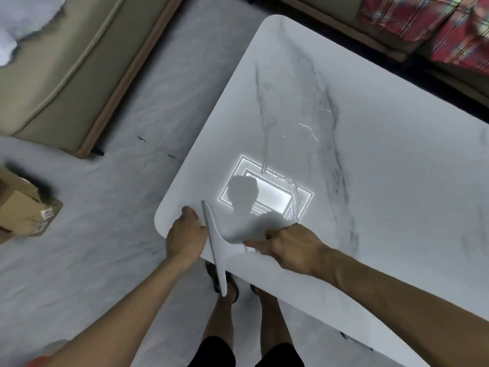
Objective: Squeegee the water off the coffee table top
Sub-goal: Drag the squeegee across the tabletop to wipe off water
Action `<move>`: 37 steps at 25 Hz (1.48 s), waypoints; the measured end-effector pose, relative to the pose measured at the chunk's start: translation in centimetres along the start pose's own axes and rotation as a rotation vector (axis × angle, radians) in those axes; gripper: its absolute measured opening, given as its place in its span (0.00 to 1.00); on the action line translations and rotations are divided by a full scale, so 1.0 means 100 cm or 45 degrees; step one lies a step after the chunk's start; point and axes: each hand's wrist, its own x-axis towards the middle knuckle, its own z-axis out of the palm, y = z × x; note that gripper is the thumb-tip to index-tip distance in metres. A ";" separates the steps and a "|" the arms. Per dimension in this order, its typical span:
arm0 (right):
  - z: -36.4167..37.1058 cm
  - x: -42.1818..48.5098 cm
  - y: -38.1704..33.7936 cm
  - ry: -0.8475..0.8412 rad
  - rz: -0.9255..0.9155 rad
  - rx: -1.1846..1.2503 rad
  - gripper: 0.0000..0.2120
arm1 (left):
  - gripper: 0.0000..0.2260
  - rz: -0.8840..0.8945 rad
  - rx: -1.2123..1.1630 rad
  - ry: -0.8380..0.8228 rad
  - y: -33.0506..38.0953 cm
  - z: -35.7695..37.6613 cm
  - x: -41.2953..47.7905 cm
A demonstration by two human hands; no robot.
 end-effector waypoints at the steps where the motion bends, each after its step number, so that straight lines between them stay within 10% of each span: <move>1: 0.004 0.010 -0.005 -0.014 -0.010 0.000 0.25 | 0.06 0.026 0.030 0.023 -0.003 0.000 -0.002; 12: -0.001 -0.152 0.106 0.187 0.327 -0.072 0.29 | 0.09 0.044 0.100 -0.368 0.020 0.025 -0.007; 22: -0.016 0.000 0.004 0.080 -0.094 -0.061 0.24 | 0.08 -0.121 -0.274 0.126 0.007 -0.009 -0.004; 28: -0.044 0.067 0.035 0.195 0.256 0.044 0.24 | 0.10 -0.097 -0.338 0.184 0.008 -0.026 0.015; 37: -0.011 -0.094 0.135 0.350 0.733 0.206 0.21 | 0.09 0.035 -0.267 -0.272 0.081 -0.009 0.015</move>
